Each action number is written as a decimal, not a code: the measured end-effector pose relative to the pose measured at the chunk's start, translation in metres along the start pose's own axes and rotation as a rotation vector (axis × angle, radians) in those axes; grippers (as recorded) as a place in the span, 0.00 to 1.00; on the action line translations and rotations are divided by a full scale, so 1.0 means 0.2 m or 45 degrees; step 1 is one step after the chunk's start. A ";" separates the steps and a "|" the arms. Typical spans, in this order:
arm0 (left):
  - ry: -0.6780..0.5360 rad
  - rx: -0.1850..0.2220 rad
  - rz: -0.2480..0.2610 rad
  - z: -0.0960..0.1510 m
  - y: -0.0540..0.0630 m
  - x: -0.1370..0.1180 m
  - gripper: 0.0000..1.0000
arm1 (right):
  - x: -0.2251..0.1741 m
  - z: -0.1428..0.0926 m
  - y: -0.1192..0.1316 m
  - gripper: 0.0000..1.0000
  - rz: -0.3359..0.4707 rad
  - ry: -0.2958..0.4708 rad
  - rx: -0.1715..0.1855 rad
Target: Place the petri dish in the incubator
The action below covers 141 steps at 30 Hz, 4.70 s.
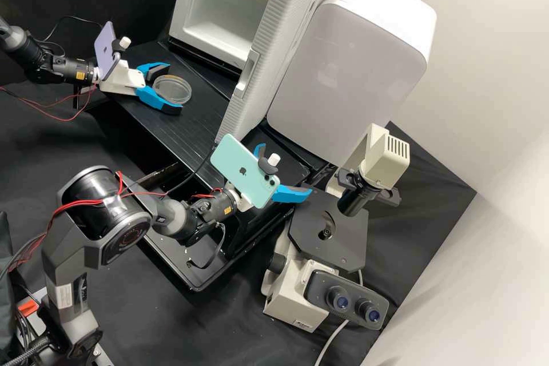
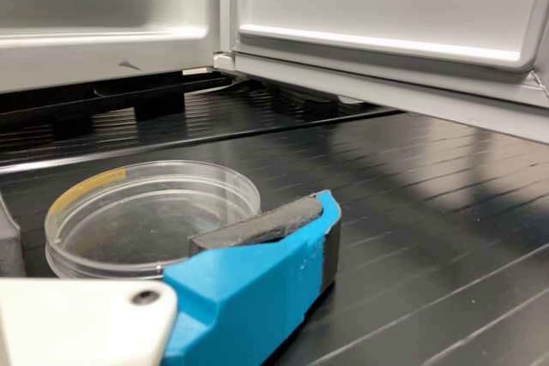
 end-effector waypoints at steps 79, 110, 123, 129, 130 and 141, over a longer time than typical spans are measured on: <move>0.052 -0.046 0.031 -0.02 0.02 0.00 0.00 | 0.00 0.00 0.00 1.00 0.000 0.000 0.000; 0.129 0.133 0.164 0.01 0.37 -0.01 0.00 | 0.00 0.00 0.00 1.00 0.000 0.000 0.000; 0.111 0.142 0.190 0.03 0.40 0.00 0.00 | 0.00 0.00 0.00 1.00 0.000 0.000 0.000; 0.112 0.142 0.187 0.03 0.40 0.00 0.00 | 0.00 0.00 0.00 1.00 0.000 0.000 0.000; 0.112 0.142 0.187 0.03 0.40 0.00 0.00 | 0.00 0.00 0.00 1.00 0.000 0.000 0.000; 0.109 0.145 0.198 0.02 0.41 0.03 0.00 | 0.00 0.00 0.00 1.00 0.000 0.000 0.000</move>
